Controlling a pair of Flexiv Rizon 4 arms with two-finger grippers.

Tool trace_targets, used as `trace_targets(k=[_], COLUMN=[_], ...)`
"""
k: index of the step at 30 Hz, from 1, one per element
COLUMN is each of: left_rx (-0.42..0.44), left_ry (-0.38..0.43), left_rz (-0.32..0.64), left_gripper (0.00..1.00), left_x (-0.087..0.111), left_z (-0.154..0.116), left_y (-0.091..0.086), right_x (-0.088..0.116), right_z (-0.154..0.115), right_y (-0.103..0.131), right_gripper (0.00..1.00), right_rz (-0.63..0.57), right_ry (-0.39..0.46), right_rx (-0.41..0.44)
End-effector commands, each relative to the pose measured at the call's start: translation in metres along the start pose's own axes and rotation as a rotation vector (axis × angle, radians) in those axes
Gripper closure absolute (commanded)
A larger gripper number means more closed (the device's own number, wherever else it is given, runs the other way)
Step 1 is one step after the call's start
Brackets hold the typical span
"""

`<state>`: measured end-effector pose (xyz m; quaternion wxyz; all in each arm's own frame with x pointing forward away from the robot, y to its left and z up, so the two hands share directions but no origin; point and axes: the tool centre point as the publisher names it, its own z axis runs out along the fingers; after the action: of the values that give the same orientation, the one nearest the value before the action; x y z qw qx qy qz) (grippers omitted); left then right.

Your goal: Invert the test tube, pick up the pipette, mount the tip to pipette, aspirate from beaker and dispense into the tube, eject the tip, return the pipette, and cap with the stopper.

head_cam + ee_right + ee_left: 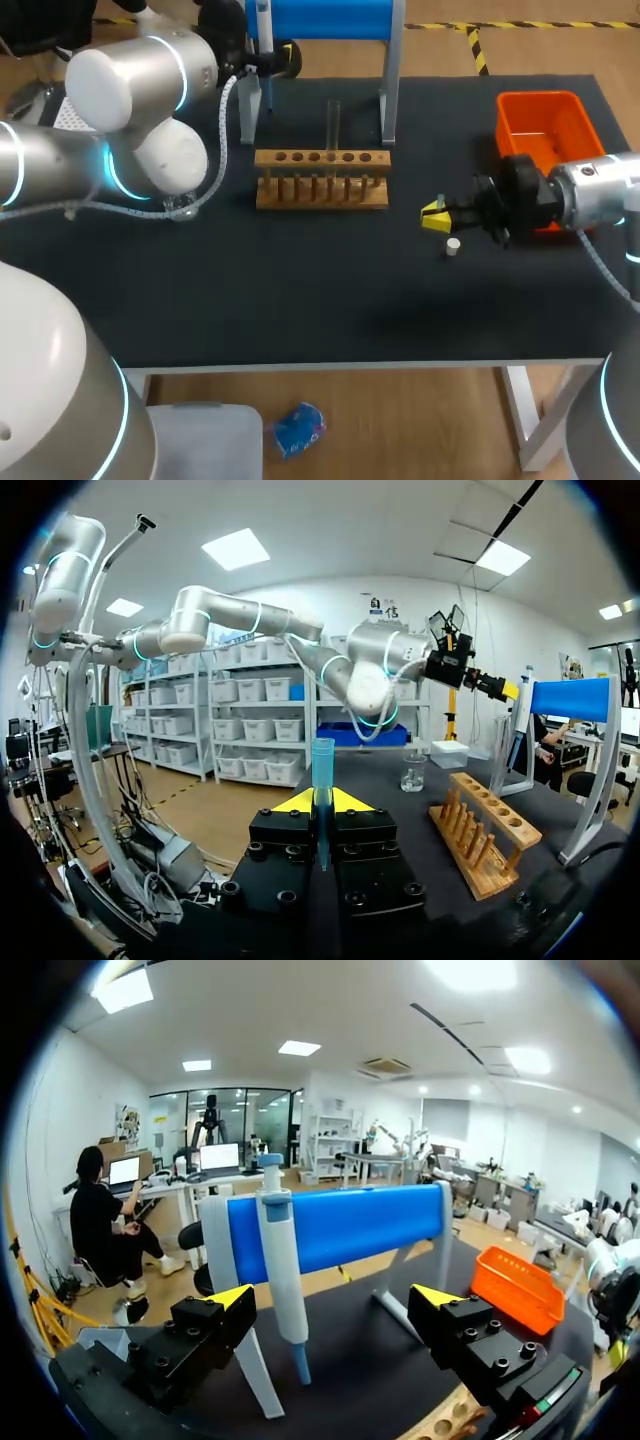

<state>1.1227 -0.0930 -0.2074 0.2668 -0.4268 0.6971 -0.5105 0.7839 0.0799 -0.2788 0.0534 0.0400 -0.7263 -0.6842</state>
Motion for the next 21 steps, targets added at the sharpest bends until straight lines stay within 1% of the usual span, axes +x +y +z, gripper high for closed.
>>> trace_targets(k=[1, 11, 12, 14, 16, 20, 21], left_rx=[-0.003, -0.009, -0.008, -0.014, -0.021, -0.024, -0.021], left_ry=[-0.51, -0.591, -0.589, -0.62, -0.635, -0.66, -0.659], left_rz=[0.016, 0.007, 0.008, 0.014, 0.017, 0.031, 0.032], left_gripper=[0.0, 0.0, 0.03, 0.04, 0.15, 0.15, 0.17], left_x=[0.0007, -0.0055, -0.0053, -0.0046, -0.0041, -0.003, -0.0025], left_z=[0.005, 0.0089, 0.0094, 0.0106, 0.0116, 0.0141, 0.0147], left_y=[-0.0033, -0.0039, -0.0036, -0.0033, -0.0035, -0.0041, -0.0042], right_x=[0.0001, 0.0001, 0.0001, 0.0001, 0.0001, 0.0001, 0.0001], right_z=[-0.0004, -0.0004, -0.0004, -0.0004, -0.0004, -0.0004, -0.0004], right_y=[0.0005, 0.0005, 0.0005, 0.0005, 0.0005, 0.0005, 0.0005], right_gripper=[1.0, 1.0, 1.0, 1.0, 1.0, 1.0, 1.0], right_rz=[0.0, 0.0, 0.0, 0.0, 0.0, 0.0, 0.0], right_ry=[0.001, 0.001, 0.001, 0.001, 0.001, 0.001, 0.001], right_rx=[0.002, 0.002, 0.002, 0.002, 0.002, 0.002, 0.002])
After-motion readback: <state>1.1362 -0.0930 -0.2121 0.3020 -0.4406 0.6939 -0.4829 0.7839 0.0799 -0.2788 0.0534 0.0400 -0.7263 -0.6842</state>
